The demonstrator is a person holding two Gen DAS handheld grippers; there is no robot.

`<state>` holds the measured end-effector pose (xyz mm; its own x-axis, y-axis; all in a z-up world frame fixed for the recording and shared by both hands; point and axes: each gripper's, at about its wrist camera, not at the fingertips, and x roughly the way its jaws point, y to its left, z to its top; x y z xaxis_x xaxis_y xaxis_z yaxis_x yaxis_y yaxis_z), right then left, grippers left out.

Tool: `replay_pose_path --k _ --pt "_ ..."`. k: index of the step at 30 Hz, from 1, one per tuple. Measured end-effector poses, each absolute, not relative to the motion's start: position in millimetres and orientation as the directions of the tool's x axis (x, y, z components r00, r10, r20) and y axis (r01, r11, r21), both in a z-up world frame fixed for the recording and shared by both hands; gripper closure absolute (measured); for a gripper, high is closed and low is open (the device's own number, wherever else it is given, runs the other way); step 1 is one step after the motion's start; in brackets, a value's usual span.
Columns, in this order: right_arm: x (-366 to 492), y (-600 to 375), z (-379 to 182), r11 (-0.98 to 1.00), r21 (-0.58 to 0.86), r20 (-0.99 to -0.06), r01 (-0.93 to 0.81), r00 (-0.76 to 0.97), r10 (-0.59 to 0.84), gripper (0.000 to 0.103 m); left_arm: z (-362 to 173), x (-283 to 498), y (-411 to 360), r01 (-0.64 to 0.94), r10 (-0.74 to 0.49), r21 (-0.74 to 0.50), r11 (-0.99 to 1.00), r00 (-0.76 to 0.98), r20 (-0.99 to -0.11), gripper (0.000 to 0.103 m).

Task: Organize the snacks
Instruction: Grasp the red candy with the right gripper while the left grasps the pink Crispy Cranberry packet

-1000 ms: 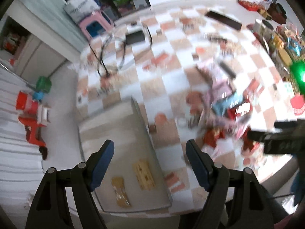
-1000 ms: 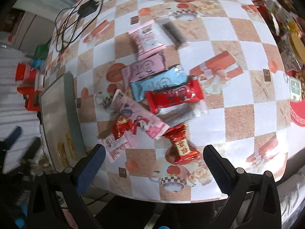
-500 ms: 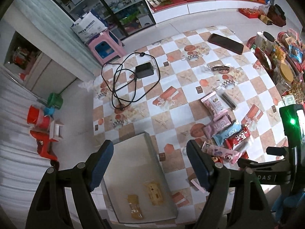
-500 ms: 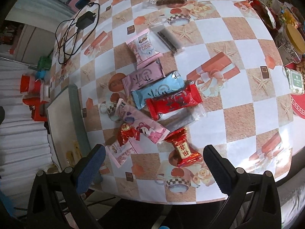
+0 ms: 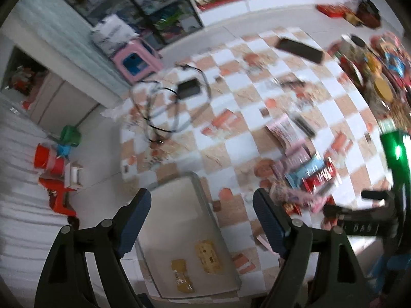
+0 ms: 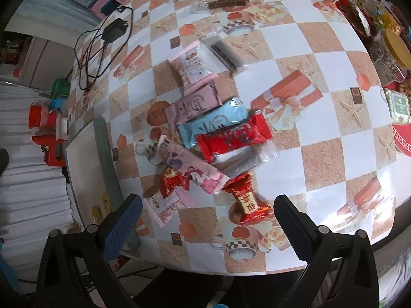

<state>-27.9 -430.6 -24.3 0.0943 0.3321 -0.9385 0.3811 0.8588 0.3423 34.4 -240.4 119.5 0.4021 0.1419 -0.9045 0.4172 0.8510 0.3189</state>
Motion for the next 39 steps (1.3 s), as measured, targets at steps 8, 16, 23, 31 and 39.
replay_pose_path --k 8,16,23,31,39 --pt "-64 -453 -58 0.854 0.241 -0.959 0.46 -0.025 0.284 0.0 8 -6 -252 0.582 0.176 0.233 0.779 0.153 -0.972 0.019" --pt "-95 -463 -78 0.874 0.155 -0.961 0.46 -0.137 0.242 0.0 -70 -21 -278 0.64 0.165 0.164 0.751 0.059 -0.985 0.019" --pt "-88 -446 -90 0.935 0.109 -0.965 0.336 -0.19 0.181 0.0 -97 -9 -266 0.524 0.142 0.12 0.843 -0.002 -0.99 0.016" --pt "-46 -412 -116 0.975 0.096 -0.969 0.2 -0.204 0.137 0.0 -96 -6 -266 0.512 0.116 0.101 0.853 0.003 -0.993 0.012" --pt "-40 -399 -117 0.984 0.1 -0.97 0.15 -0.204 0.129 0.041 -94 7 -245 0.424 0.031 -0.008 0.905 -0.086 -0.996 0.054"
